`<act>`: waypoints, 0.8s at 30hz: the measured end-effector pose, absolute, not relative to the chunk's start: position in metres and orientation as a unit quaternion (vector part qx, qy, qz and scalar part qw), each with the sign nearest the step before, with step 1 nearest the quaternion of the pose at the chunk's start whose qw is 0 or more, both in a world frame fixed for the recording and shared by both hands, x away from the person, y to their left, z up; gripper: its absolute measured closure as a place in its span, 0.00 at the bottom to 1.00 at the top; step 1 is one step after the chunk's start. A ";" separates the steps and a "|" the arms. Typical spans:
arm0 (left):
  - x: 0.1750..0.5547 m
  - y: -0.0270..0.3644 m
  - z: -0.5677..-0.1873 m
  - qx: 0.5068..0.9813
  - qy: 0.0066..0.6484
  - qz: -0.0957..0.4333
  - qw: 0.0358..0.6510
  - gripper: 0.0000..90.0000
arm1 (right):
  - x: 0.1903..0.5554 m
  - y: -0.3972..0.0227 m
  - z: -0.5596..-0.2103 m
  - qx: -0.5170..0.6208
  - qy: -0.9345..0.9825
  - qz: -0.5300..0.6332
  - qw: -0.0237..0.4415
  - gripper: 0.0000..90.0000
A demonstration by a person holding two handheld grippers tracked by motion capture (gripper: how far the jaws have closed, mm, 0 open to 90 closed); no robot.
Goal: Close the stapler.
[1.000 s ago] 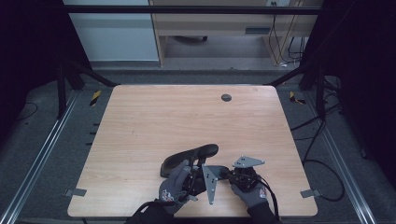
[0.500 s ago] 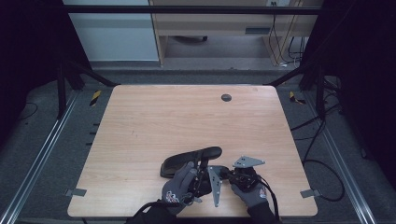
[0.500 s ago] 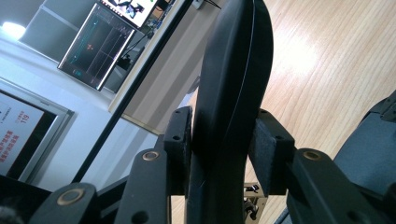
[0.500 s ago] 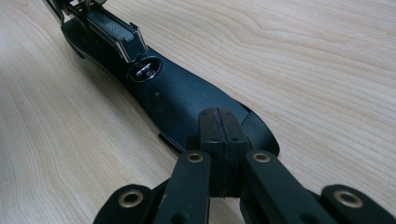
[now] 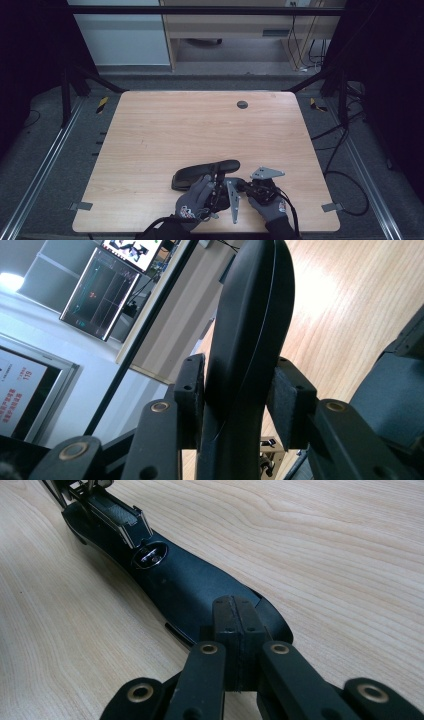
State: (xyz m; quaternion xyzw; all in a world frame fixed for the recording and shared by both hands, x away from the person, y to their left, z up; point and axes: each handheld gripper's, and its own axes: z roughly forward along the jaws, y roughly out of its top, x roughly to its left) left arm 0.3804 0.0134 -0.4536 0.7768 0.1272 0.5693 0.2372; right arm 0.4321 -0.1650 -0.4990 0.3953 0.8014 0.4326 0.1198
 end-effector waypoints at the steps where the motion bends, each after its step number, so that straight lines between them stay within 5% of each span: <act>1: 0.380 0.013 -0.454 0.777 0.126 0.570 0.235 0.67 | 0.432 -0.165 -0.499 0.397 0.801 0.432 0.121 1.00; 24: 0.381 0.001 -0.473 0.796 0.096 0.563 0.201 0.64 | 0.432 -0.170 -0.499 0.402 0.799 0.429 0.128 1.00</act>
